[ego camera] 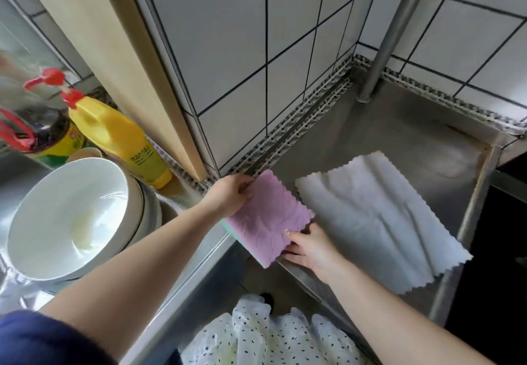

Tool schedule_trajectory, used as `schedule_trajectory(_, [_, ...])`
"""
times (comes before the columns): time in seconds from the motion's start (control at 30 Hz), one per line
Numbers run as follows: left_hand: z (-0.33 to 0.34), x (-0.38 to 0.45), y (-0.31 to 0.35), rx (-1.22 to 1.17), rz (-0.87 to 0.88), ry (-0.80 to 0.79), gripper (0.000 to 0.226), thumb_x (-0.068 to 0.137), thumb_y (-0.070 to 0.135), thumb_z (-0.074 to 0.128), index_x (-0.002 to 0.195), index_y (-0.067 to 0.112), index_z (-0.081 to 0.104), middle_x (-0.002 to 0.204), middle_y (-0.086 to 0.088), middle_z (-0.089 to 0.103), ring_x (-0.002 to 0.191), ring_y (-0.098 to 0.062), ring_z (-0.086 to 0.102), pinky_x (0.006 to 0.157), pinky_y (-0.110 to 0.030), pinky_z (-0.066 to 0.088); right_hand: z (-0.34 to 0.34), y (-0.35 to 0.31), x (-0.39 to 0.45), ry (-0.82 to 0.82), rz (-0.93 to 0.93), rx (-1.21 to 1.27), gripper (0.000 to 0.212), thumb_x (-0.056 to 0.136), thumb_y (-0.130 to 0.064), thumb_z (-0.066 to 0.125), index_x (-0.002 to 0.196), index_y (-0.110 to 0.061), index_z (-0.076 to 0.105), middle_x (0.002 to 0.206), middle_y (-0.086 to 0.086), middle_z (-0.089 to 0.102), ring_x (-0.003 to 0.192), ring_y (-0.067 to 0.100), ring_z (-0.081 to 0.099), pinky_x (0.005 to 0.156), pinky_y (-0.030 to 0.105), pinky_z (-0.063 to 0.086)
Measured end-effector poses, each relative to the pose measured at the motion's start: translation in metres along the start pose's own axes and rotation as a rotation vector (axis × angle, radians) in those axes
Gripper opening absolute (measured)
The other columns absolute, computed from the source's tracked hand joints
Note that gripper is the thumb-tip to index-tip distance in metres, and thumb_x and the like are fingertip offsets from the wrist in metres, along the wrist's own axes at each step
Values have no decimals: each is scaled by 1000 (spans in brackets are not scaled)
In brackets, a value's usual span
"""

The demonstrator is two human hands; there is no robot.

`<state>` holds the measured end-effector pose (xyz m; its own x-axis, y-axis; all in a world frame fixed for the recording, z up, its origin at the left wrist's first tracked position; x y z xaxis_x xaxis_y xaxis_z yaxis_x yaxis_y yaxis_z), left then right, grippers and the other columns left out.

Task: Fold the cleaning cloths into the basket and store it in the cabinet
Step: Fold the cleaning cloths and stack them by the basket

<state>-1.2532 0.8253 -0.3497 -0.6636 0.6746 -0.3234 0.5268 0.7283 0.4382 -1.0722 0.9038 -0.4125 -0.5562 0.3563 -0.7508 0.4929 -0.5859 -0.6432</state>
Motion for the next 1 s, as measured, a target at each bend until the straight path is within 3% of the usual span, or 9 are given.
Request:
schedule_trajectory(0.17, [9,-1,-10,-27,-12,70,41,89,6,50,126,20,59,122,-2,63,106,-23,59,88,-32,50,1,5,11,45,-15,-90,48,88,-7,62,131,-16,43,121,10,59,90,21,66,54,26,56])
schedule_trajectory(0.33, [15,-3,-15,-41,-37,160,43,90,7,44,128,20,57,120,-5,64,104,-25,60,82,-34,53,-2,-1,25,124,-105,-262,50,85,-9,66,128,-16,42,123,10,56,99,27,64,59,29,58])
schedule_trajectory(0.47, [21,-7,-10,-17,-40,162,53,90,5,42,140,18,41,131,-11,54,115,-29,53,90,-38,50,-6,-10,17,224,-188,-397,49,84,-17,68,126,-11,42,106,3,56,88,20,61,72,35,57])
schedule_trajectory(0.53, [20,-18,1,8,73,286,50,91,8,41,141,15,40,138,-10,48,123,-29,47,97,-39,46,-15,-26,3,416,-372,-584,54,84,-24,67,131,-12,43,109,5,54,92,20,58,80,37,53])
schedule_trajectory(0.6, [23,-27,18,83,294,383,46,91,13,37,134,10,51,136,-9,52,127,-28,46,103,-40,43,-8,-47,-17,584,-694,-804,54,83,-22,67,132,-11,48,120,10,52,104,25,55,87,40,50])
schedule_trajectory(0.67, [36,-23,27,179,474,352,47,89,17,35,130,6,56,135,-10,55,130,-28,47,110,-41,35,15,-53,-21,559,-907,-1001,57,79,-18,67,132,-6,50,133,16,49,119,33,50,99,47,43])
schedule_trajectory(0.77, [60,-10,21,302,484,151,56,93,31,21,141,11,41,148,-8,40,140,-24,31,117,-36,13,44,-28,-1,377,-820,-1259,65,80,-25,52,141,-6,41,148,14,38,138,31,35,113,48,23])
schedule_trajectory(0.87, [76,-4,7,316,384,62,67,90,39,0,150,15,17,157,-3,15,147,-17,6,113,-25,-11,45,-7,12,361,-766,-1474,63,79,-41,41,135,-15,50,144,4,46,137,21,34,113,48,22])
schedule_trajectory(1.0, [77,-1,-1,277,374,64,67,90,41,2,150,14,16,157,-3,15,147,-19,7,118,-29,0,23,3,18,363,-737,-1601,69,82,-57,34,138,-18,46,146,6,44,137,21,31,108,51,21])
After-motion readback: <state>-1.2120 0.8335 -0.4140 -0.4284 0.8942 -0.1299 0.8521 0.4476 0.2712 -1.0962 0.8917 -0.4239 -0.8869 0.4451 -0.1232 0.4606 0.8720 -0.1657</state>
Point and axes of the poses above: each hand's wrist, its own x-axis towards the middle knuckle, its own z-axis out of the palm, y = z × x, the point moved 6 cm from there along x, towards the middle knuckle
